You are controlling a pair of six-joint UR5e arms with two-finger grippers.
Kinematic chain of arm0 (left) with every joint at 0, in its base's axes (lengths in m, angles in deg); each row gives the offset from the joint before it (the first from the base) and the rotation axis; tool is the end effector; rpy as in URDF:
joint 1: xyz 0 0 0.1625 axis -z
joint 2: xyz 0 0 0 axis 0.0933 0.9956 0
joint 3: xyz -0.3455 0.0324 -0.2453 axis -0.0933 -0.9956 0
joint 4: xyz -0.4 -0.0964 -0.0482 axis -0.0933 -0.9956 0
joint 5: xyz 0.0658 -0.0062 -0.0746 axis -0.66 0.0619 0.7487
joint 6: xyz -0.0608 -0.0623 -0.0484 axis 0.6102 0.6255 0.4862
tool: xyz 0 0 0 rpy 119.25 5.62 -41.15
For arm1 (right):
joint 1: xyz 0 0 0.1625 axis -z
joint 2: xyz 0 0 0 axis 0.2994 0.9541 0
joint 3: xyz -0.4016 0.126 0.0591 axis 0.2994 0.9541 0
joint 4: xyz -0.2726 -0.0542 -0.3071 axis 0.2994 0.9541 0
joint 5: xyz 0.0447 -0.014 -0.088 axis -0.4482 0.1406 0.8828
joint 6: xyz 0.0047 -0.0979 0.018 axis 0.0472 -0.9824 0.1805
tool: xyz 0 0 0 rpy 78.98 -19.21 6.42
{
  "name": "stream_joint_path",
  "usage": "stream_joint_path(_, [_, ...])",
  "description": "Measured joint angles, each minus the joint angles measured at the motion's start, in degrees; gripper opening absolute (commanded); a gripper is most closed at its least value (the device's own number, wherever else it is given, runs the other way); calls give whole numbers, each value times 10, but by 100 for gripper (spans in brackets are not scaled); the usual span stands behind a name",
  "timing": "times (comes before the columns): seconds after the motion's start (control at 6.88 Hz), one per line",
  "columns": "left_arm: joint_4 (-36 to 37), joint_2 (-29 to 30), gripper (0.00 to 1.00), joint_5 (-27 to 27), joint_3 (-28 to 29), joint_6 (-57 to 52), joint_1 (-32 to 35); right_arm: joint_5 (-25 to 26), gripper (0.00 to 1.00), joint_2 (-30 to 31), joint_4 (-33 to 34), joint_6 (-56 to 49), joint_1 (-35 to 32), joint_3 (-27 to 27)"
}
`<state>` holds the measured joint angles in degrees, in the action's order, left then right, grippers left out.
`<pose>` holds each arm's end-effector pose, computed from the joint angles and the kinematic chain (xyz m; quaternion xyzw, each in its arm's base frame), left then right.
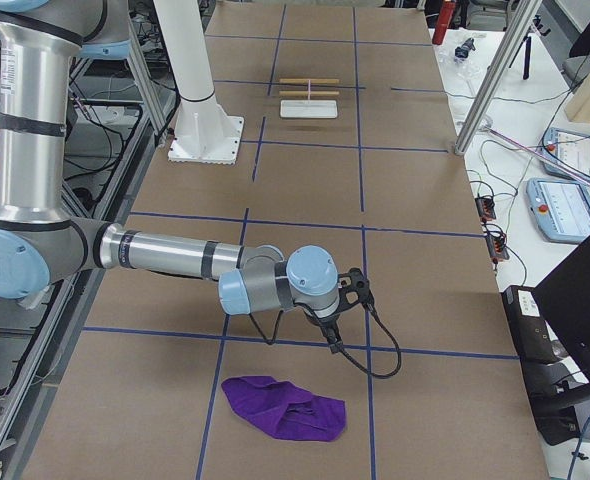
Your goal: Hang towel on rack
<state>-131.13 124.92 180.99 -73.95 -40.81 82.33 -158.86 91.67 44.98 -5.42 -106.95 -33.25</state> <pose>-0.0441 -0.5009 0.5438 0.1523 0.3669 0.1049 0.9117 0.0578 -0.4323 0.6699 0.1556 -0.3759 -0.1491 0.9013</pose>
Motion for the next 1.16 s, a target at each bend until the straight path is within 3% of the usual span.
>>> stream_joint_path(0.15, [-1, 0, 100, 0, -2, 0, 0, 48, 98, 25, -50, 1, 15, 18])
stream_joint_path(0.44, [-2, 0, 100, 0, -4, 1, 0, 106, 85, 49, -169, 2, 32, 117])
stream_joint_path(0.58, [-2, 0, 100, 0, -4, 0, 0, 112, 56, 51, -222, 3, 38, 166])
stream_joint_path(0.87, [-3, 0, 100, 0, -5, 0, 0, 113, 2, 46, -255, 4, 60, 196])
stream_joint_path(1.16, [-3, -1, 100, 0, -5, 0, 1, 122, 0, 33, -260, -16, 76, 199])
